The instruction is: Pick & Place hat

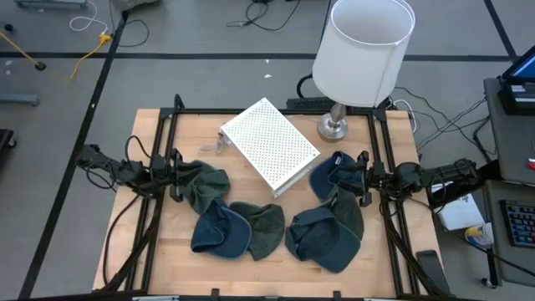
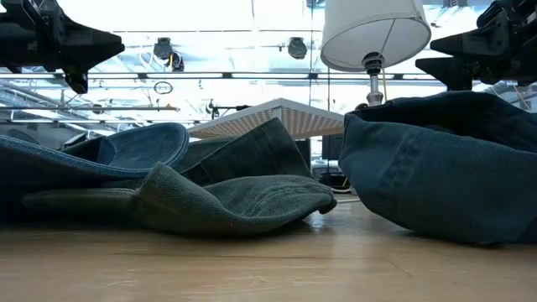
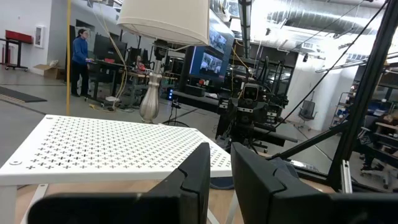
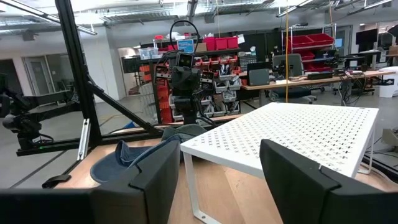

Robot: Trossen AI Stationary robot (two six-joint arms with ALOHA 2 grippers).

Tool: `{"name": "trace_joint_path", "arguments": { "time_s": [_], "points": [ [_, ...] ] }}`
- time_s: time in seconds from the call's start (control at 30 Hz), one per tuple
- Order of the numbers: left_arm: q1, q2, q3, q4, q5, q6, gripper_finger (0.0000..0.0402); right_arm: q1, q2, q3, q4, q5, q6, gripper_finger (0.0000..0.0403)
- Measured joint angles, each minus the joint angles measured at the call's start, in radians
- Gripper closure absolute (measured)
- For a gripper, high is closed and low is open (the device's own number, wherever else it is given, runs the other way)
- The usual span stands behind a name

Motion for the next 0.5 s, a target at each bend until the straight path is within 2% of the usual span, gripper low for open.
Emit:
{"name": "trace_joint_path", "arguments": {
  "time_s": [0.5],
  "points": [
    [0.0, 0.0, 0.0, 0.0, 0.0, 0.0, 0.0334, 0.0, 0.0, 0.0, 0.0, 0.0, 0.0, 0.0185]
  ]
}}
